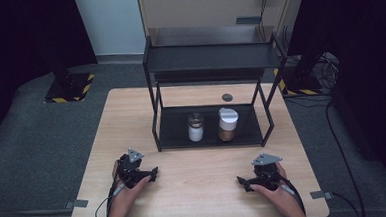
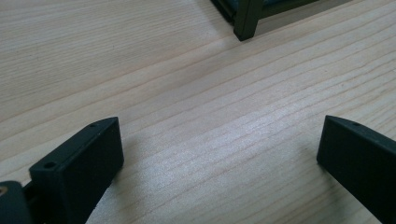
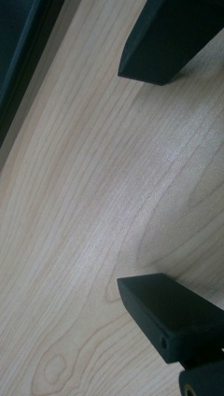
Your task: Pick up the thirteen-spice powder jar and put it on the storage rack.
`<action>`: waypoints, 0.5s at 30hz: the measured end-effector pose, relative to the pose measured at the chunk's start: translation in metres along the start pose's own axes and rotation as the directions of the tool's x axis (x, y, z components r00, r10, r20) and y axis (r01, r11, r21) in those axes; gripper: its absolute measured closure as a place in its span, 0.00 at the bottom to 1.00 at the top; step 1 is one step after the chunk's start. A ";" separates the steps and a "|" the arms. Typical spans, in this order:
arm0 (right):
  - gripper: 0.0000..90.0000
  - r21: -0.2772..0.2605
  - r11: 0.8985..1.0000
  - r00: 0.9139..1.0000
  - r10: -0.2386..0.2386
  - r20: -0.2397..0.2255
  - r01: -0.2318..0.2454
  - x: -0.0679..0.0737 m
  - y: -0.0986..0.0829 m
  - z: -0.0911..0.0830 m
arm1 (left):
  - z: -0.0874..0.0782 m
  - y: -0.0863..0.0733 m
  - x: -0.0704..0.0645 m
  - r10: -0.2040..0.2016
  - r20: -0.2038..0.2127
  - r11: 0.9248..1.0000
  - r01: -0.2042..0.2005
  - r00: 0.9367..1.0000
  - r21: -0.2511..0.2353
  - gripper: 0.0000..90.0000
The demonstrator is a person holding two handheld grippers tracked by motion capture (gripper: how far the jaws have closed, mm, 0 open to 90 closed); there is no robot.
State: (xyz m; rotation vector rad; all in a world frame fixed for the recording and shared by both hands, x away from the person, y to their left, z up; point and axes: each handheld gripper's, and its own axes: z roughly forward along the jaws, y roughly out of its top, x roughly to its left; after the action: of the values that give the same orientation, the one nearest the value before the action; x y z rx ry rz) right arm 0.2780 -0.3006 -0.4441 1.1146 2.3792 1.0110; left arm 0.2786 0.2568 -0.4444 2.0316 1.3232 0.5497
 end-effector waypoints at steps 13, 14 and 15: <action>0.02 0.003 1.000 1.000 -0.002 -0.003 0.002 0.000 0.001 0.000 | 0.000 0.000 0.000 0.000 0.000 1.000 0.000 1.000 0.000 0.00; 0.02 0.003 1.000 1.000 -0.002 -0.003 0.002 0.000 0.001 0.000 | 0.000 0.000 0.000 0.000 0.000 1.000 0.000 1.000 0.000 0.00; 0.02 0.002 1.000 1.000 -0.002 -0.003 0.002 0.000 0.001 0.000 | 0.000 0.000 0.000 0.000 0.000 1.000 0.000 1.000 0.000 0.00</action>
State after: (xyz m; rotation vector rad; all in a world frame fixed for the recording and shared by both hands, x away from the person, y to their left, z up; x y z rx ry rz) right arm 0.2786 -0.3005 -0.4439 1.1124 2.3839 1.0099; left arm 0.2786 0.2568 -0.4443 2.0320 1.3231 0.5496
